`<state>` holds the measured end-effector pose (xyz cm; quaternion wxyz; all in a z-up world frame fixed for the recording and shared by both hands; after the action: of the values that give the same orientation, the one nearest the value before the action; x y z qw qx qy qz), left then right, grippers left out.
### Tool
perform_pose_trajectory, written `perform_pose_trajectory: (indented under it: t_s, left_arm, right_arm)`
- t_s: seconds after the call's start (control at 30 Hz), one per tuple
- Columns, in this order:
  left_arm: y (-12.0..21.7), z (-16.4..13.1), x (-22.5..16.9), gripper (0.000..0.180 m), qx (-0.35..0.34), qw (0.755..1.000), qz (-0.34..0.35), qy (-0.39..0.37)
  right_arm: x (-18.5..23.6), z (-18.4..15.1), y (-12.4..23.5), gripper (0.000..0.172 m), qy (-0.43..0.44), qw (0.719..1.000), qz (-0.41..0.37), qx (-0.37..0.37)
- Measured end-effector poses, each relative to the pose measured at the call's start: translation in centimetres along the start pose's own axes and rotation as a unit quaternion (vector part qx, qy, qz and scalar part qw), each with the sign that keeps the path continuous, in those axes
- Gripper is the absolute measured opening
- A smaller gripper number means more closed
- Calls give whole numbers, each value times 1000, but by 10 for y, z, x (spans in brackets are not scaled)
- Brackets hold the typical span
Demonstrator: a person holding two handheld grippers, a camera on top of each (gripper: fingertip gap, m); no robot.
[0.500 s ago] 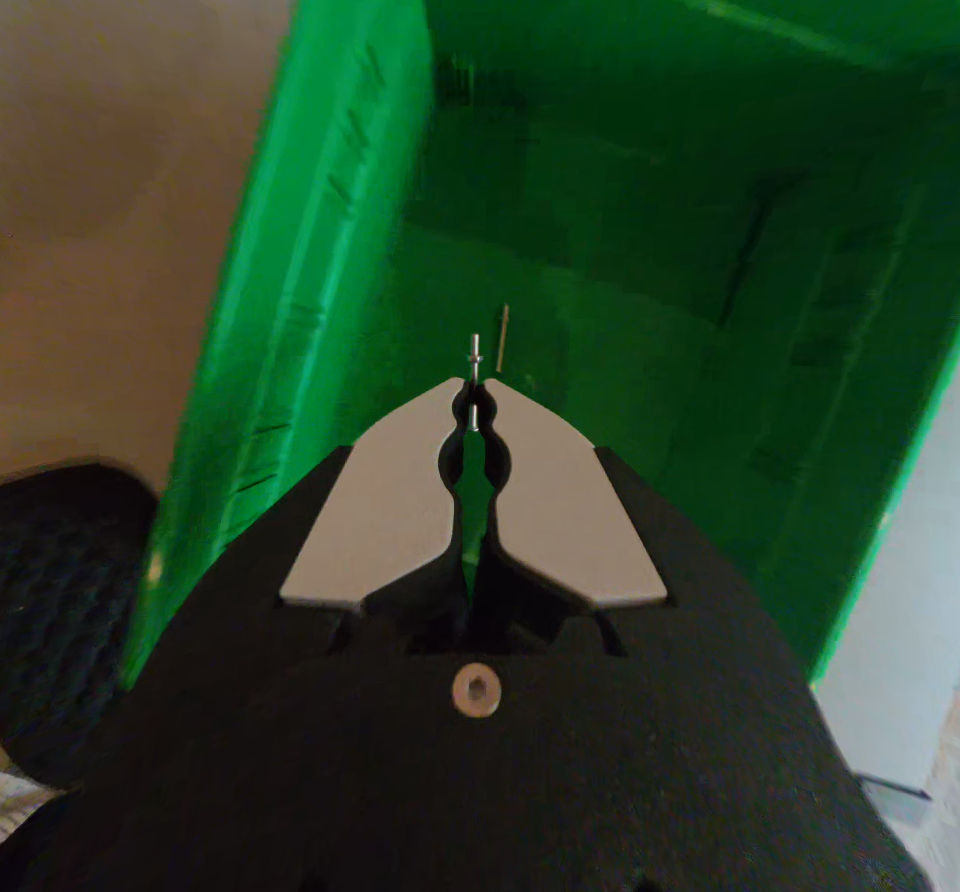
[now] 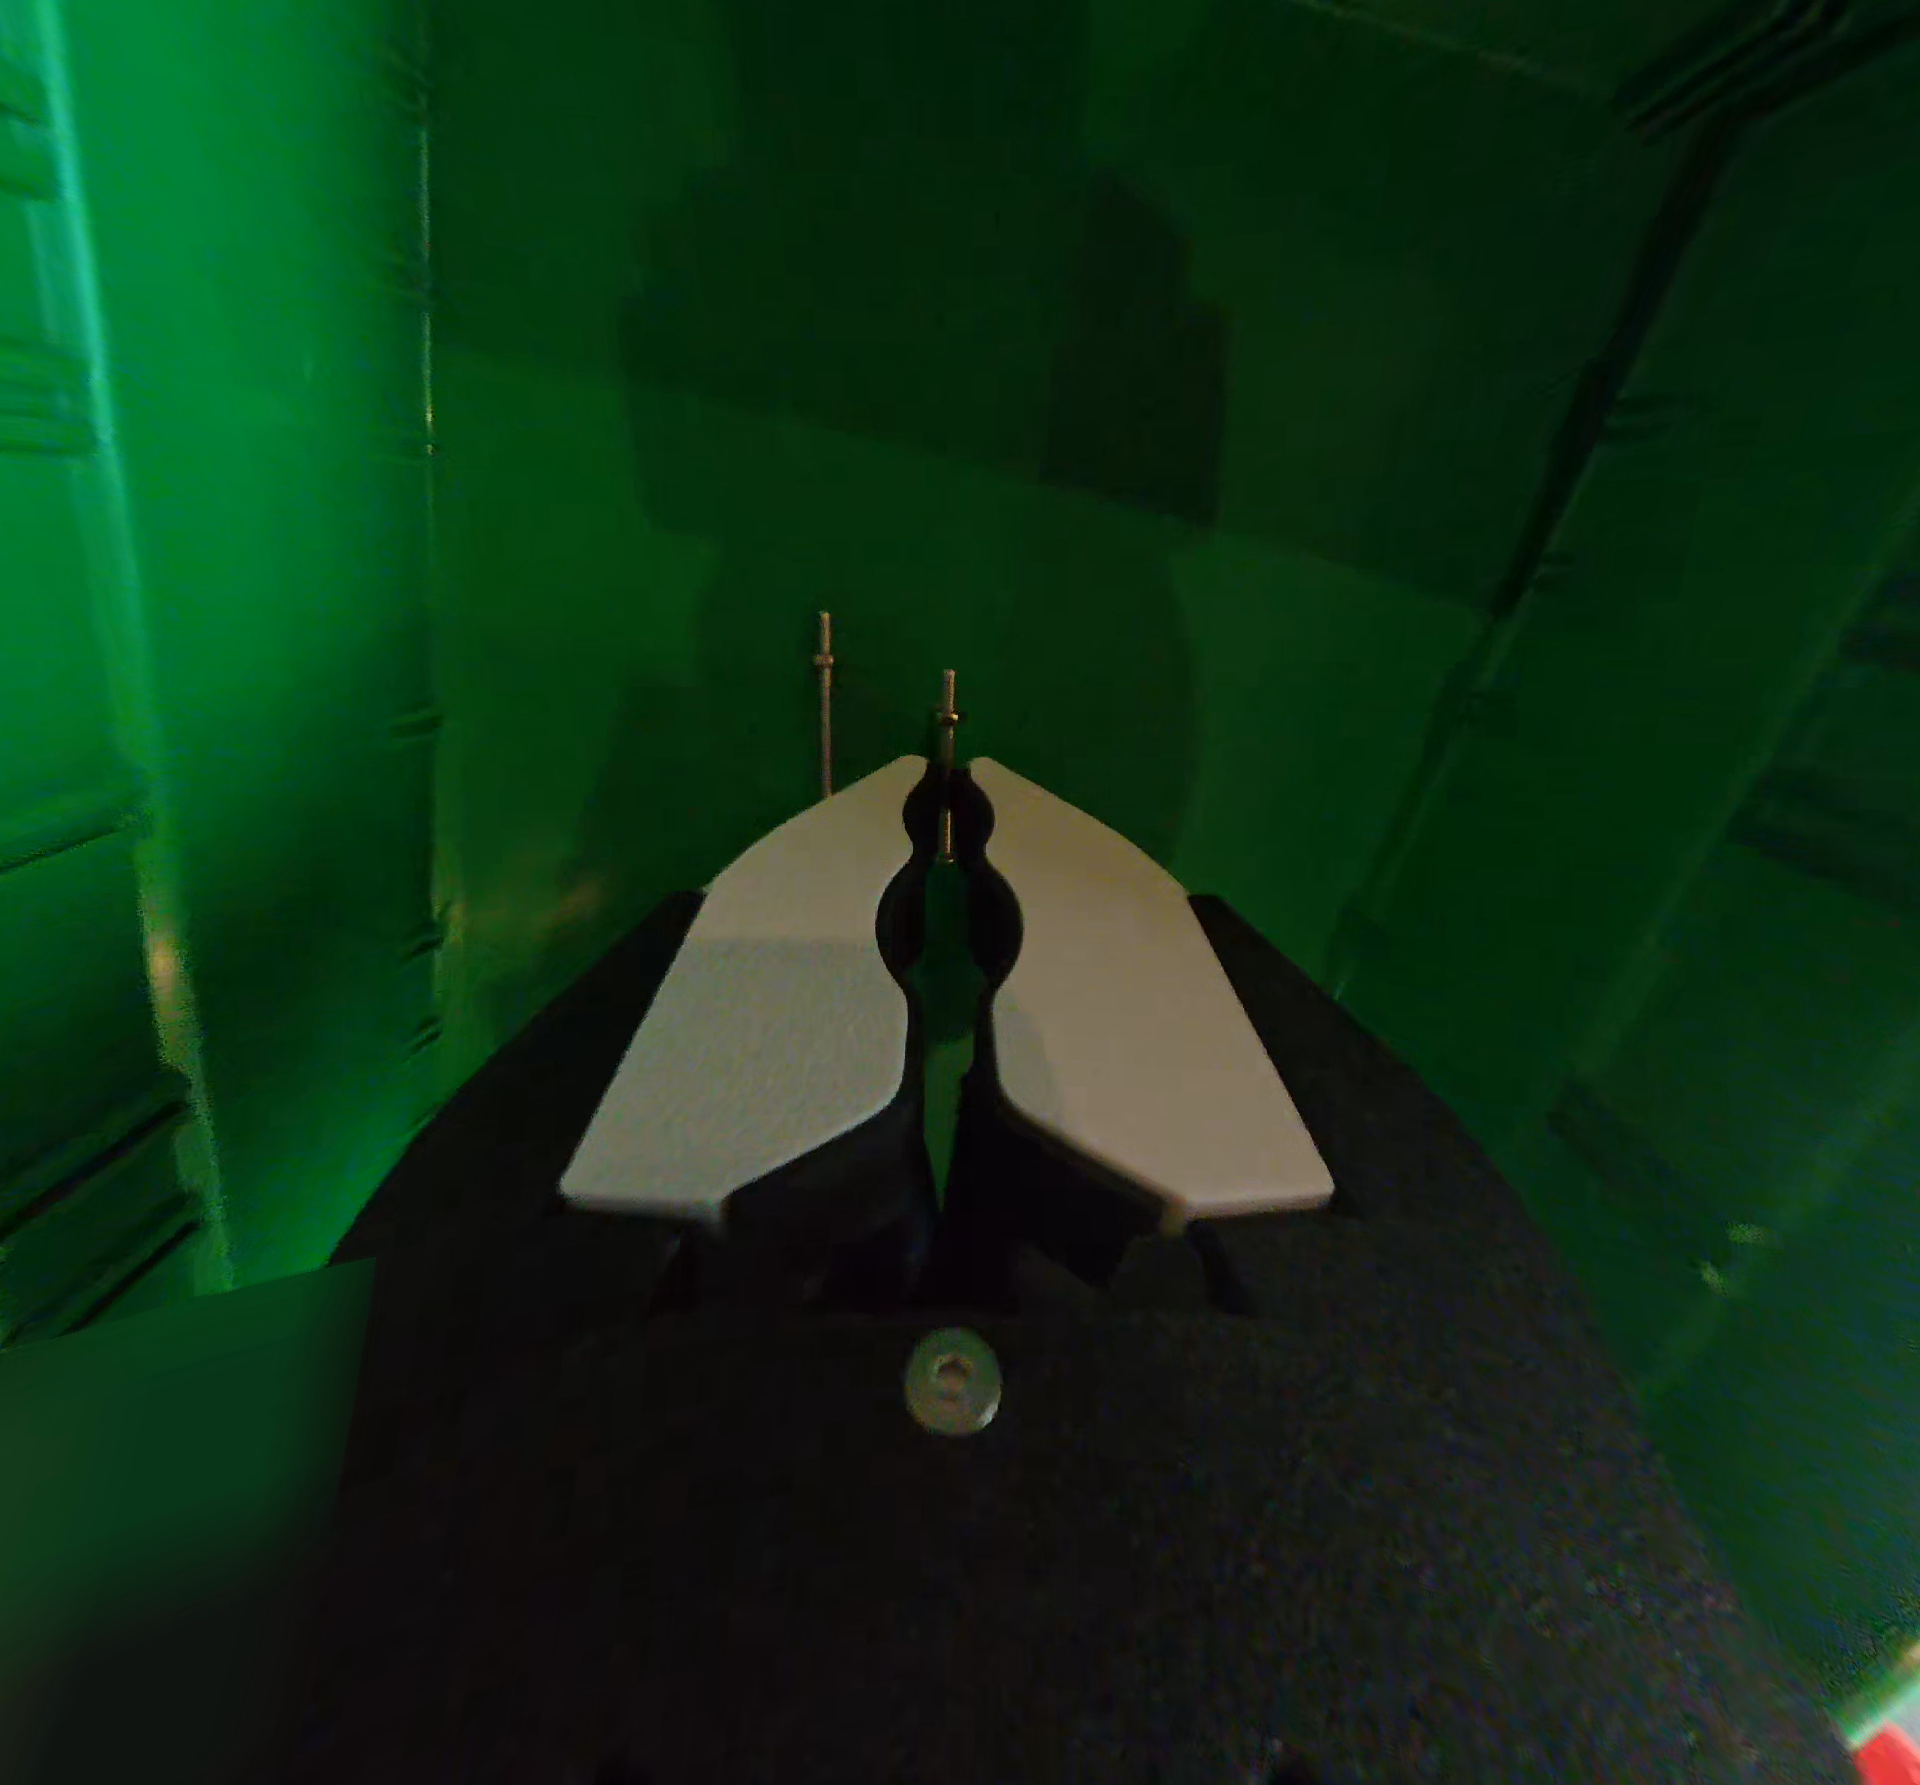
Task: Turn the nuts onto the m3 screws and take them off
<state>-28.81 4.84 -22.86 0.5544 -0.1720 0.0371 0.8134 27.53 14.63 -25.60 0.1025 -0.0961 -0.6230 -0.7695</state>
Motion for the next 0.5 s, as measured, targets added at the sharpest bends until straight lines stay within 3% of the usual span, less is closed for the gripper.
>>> perform_pose_trajectory:
  t_s: [0.2,0.33,0.5]
  left_arm:
    - [-2,0,-1,31,12,1000,0,-8]
    - [-3,-1,-3,31,17,1000,0,-17]
    - [-2,4,-4,31,17,999,17,-42]
  right_arm:
    - [-1,-2,-1,7,0,1000,-11,-10]
    - [2,-4,2,31,0,1000,-21,-23]
    - [22,-10,35,37,26,988,-85,-123]
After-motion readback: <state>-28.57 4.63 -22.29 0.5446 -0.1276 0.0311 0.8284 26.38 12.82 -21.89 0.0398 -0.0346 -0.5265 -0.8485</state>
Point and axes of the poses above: each gripper's, where its closed fingertips meet, y back along the fingers, z out of its top, x = y × z across the jaws, the point moved 9 cm from there along y, back along the fingers, and after that the axes turned 15 degrees about z, right-handed, at the moved point
